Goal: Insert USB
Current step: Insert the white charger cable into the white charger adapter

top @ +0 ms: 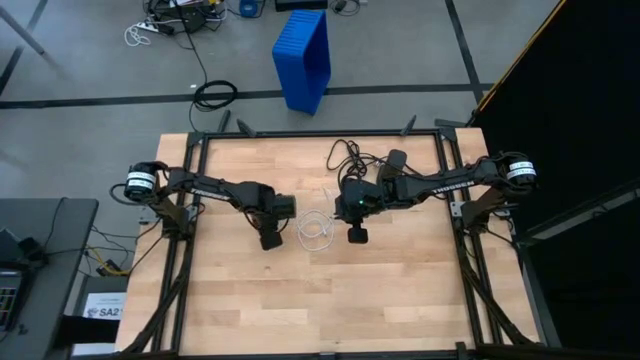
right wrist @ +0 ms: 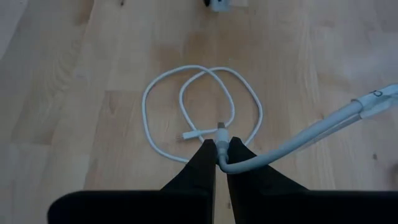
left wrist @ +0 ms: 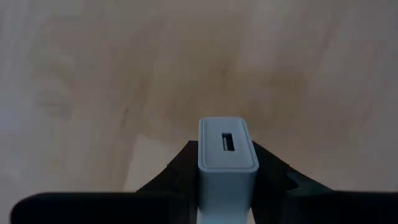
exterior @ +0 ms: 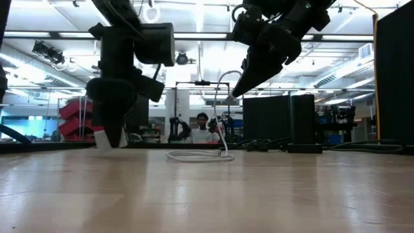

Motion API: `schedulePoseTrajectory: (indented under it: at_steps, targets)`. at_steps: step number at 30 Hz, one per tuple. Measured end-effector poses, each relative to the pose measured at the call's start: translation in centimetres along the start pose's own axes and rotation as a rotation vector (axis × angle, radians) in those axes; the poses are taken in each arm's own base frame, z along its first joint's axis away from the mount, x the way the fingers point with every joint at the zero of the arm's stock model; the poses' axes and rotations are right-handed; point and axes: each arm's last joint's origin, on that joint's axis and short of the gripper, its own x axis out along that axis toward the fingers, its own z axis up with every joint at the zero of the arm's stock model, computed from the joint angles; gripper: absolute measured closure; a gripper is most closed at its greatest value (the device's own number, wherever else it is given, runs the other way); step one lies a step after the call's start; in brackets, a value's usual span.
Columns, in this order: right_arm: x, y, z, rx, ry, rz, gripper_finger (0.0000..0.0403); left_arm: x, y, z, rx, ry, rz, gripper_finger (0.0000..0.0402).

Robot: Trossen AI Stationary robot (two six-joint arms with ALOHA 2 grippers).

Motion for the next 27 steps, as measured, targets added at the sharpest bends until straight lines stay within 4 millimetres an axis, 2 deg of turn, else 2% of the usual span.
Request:
schedulePoseTrajectory:
  at_steps: [8, 12, 17, 21, 23, 27]
  targets:
    - [0.0, 0.0, 0.0, -0.001, 0.004, 0.001, 0.0403, 0.0, 0.3, 0.1, 0.033, -0.006, 0.014, 0.0243]
    - [0.0, 0.0, 0.0, -0.013, 0.004, 0.001, 0.0403, -0.3, 0.3, 0.1, 0.049, 0.011, 0.022, 0.0234]
    - [0.0, 0.1, 0.2, -0.035, -0.019, 0.018, 0.0403, -2.1, -0.1, 1.1, 0.060, -0.037, 0.043, 0.0239]
    - [0.1, 0.4, 0.6, -0.060, -0.121, 0.126, 0.0403, -4.3, -0.9, 2.4, 0.140, -0.248, 0.039, 0.0241]
    - [0.4, 0.3, 0.2, -0.061, -0.156, 0.163, 0.0403, -5.2, -1.4, 2.9, 0.173, -0.403, 0.013, 0.0241]
    - [1.3, -0.6, -1.2, 0.019, -0.237, 0.155, 0.0403, -5.5, -2.4, 3.6, 0.209, -0.714, -0.030, 0.0241]
